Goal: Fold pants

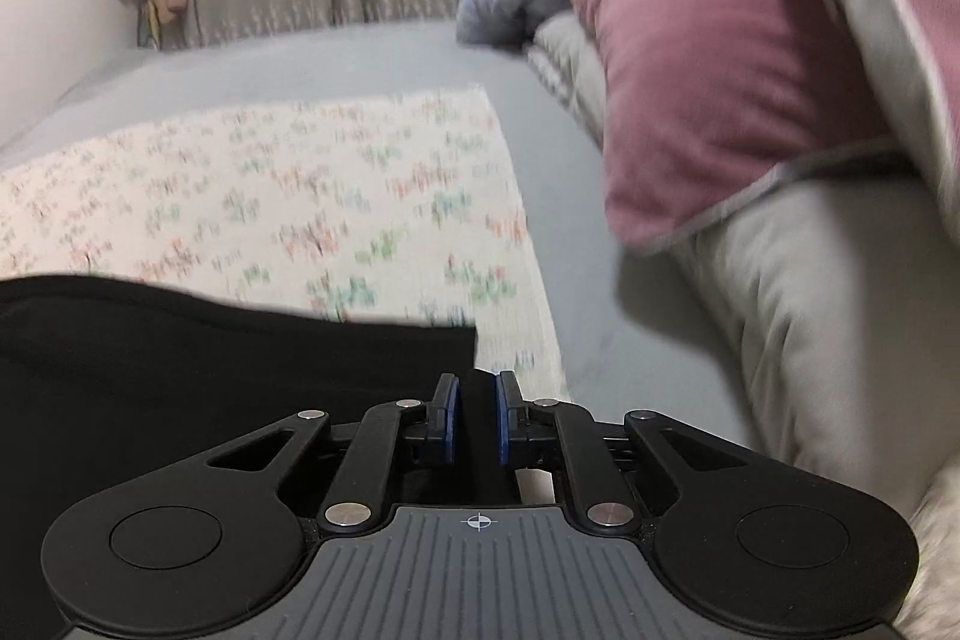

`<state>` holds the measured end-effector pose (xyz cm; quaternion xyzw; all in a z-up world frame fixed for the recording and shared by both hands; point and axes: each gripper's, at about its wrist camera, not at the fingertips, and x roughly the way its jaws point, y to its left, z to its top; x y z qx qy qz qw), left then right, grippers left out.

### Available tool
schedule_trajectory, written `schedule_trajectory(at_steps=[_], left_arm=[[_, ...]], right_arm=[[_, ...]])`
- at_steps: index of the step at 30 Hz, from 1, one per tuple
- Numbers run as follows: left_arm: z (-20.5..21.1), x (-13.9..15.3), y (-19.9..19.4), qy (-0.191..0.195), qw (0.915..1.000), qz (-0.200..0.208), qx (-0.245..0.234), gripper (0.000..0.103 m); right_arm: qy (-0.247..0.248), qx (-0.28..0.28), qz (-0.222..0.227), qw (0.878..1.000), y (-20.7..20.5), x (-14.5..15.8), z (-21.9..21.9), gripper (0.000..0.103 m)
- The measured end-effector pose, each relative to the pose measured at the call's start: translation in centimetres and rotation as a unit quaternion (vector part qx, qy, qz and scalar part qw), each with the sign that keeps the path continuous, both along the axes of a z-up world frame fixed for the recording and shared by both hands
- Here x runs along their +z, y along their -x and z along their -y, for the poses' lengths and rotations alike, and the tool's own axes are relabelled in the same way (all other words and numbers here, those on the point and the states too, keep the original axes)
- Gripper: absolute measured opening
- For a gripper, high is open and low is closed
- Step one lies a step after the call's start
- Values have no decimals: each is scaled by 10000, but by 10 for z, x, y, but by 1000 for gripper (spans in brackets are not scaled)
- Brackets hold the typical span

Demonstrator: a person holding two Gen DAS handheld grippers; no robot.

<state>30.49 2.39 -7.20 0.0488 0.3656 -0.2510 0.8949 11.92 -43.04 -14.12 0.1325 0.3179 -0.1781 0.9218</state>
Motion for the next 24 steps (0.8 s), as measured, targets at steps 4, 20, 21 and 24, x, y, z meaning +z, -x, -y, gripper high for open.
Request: schedule_trajectory(at_steps=[4,20,21,24], left_arm=[[-11,2,-23,448,9984,-135,306,4],[-13,-28,-51,604,9921,-423,1019,4],[-14,-27,-50,629,9919,-401,1030,4],[-9,-31,-49,324,9941,-368,967,8]], right_arm=[[401,121,61,9991,-17,18,-9,10],[531,-7,-713,9960,-101,-27,-8,13],[422,-94,-625,9971,-97,-23,-4,13],[-26,-143,-490,9987,-88,-16,7,21]])
